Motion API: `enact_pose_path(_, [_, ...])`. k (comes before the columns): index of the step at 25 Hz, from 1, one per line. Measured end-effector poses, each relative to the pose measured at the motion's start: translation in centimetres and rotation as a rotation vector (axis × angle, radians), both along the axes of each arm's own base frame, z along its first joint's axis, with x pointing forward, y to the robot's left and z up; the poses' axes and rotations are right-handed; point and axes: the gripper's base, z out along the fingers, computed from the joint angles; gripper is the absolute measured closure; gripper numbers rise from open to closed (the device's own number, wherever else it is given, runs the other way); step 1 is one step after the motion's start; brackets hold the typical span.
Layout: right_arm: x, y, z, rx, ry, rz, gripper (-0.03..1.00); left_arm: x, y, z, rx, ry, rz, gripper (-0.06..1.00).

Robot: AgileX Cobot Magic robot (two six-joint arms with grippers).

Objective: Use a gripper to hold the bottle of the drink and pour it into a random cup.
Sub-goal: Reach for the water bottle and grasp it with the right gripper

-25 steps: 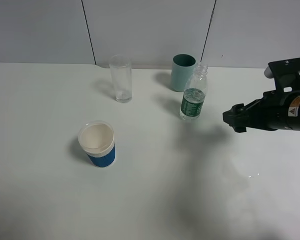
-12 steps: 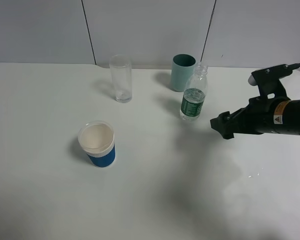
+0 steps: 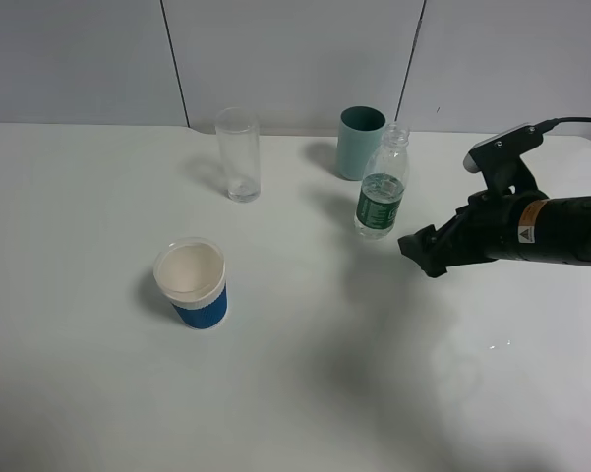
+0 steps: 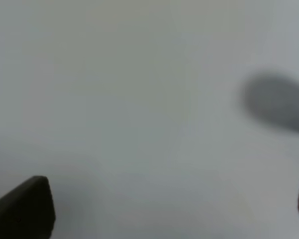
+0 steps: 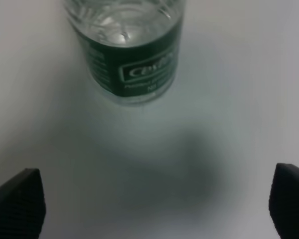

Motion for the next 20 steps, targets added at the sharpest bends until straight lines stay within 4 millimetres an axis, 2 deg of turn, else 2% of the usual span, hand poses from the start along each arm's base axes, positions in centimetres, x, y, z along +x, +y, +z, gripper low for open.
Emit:
enact_pose_path(5, [0.2,0.1,0.2,-0.036,-0.052,0.054,0.08,0.0,0.0,0.0,0.000,0.000,0.000,-0.05])
enact_pose_path(14, [0.8,-0.5,0.3,-0.016,-0.080,0.023,0.08,0.0,0.0,0.0,0.000,0.000,0.000,-0.05])
enact_pose_path(20, [1.7,-0.3,-1.3,-0.008,-0.031,0.006,0.08,0.0,0.0,0.0,0.000,0.000,0.000,-0.05])
